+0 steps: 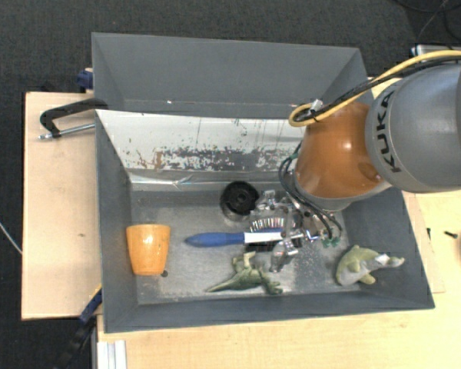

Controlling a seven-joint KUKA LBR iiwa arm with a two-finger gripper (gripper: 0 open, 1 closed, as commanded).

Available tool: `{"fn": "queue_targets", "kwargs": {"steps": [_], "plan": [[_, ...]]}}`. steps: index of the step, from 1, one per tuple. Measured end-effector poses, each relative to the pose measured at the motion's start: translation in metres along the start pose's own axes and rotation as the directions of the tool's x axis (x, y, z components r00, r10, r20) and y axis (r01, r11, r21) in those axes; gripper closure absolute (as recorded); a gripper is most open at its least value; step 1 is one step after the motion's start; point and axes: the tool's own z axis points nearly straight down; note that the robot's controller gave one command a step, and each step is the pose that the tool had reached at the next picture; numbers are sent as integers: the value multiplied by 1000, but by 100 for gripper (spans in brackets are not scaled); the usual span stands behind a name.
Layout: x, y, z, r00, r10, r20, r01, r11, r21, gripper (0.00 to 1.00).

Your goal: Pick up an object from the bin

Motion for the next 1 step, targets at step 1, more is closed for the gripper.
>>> {"fn": "queue_targets", "kwargs": {"steps": [1], "plan": [[-13, -2, 29, 999, 49, 2, -49, 999, 1, 0]]}}
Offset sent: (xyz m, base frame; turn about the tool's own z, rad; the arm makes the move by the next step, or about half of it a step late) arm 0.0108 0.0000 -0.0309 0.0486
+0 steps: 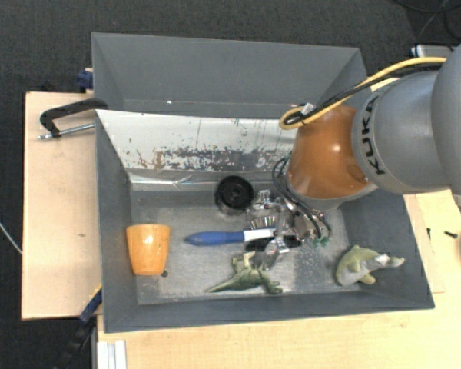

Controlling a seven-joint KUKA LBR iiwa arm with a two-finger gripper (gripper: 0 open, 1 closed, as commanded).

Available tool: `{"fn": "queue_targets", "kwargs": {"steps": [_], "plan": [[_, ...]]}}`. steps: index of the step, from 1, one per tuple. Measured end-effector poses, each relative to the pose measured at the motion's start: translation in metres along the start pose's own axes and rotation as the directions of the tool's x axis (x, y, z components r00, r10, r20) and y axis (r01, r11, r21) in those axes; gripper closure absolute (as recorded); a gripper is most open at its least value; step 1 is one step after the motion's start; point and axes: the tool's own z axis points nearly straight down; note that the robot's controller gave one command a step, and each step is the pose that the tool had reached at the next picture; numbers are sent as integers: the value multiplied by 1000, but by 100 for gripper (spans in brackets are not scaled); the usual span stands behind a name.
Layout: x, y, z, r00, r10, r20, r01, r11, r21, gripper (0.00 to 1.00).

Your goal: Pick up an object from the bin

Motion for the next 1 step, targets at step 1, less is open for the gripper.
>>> {"fn": "queue_targets", "kwargs": {"steps": [1], "plan": [[-1, 0, -2, 1000, 0, -1, 0, 1000, 0, 0]]}}
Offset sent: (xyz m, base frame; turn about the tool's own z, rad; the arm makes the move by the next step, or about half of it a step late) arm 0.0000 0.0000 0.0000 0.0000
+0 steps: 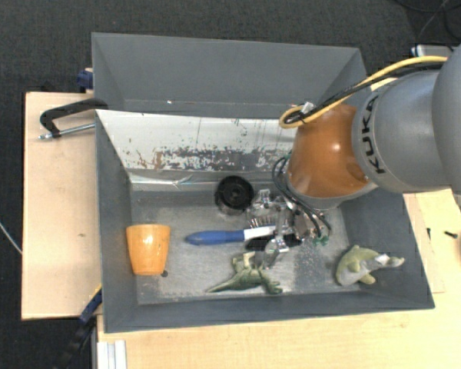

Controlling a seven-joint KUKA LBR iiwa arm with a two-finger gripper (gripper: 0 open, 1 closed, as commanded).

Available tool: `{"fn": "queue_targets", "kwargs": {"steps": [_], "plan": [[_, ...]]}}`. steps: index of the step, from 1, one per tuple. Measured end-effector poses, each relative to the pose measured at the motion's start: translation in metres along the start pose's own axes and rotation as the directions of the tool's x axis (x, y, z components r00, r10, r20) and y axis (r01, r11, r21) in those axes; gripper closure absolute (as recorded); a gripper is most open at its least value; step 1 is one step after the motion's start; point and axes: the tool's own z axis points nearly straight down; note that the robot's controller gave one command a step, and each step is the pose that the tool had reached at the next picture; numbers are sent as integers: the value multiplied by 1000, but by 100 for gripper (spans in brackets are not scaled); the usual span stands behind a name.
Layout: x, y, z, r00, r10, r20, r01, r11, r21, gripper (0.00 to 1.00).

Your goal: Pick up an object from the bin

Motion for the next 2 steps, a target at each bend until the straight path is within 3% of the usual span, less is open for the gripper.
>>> {"fn": "queue_targets", "kwargs": {"steps": [1, 2], "plan": [[-3, 1, -2, 1000, -1, 12, 1, 1000, 0, 100], [-5, 1, -36, 1000, -1, 5, 1, 1000, 1, 100]]}}
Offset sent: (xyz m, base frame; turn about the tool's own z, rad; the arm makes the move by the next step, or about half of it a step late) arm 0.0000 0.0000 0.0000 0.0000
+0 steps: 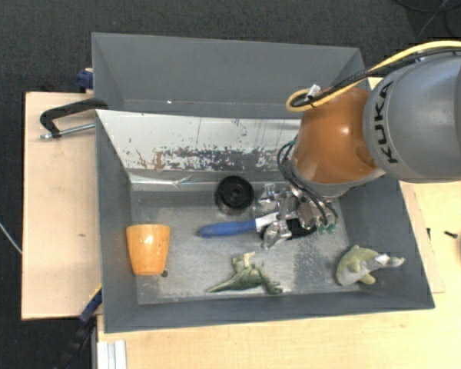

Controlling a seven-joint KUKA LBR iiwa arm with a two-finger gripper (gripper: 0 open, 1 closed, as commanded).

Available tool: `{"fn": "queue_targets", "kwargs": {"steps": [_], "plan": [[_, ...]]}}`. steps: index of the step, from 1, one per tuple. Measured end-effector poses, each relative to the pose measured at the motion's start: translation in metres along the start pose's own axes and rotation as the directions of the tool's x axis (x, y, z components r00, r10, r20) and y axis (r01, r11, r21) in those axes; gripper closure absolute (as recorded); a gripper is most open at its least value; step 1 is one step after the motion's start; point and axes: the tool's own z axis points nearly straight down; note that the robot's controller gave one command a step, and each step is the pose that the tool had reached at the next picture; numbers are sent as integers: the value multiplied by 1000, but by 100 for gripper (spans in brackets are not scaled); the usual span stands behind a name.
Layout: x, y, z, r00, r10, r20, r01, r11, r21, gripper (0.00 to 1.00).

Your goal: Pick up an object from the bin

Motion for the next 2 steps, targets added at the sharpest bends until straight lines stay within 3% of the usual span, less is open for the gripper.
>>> {"fn": "queue_targets", "kwargs": {"steps": [2], "plan": [[-2, 1, -17, 1000, -1, -2, 1, 1000, 0, 100]]}}
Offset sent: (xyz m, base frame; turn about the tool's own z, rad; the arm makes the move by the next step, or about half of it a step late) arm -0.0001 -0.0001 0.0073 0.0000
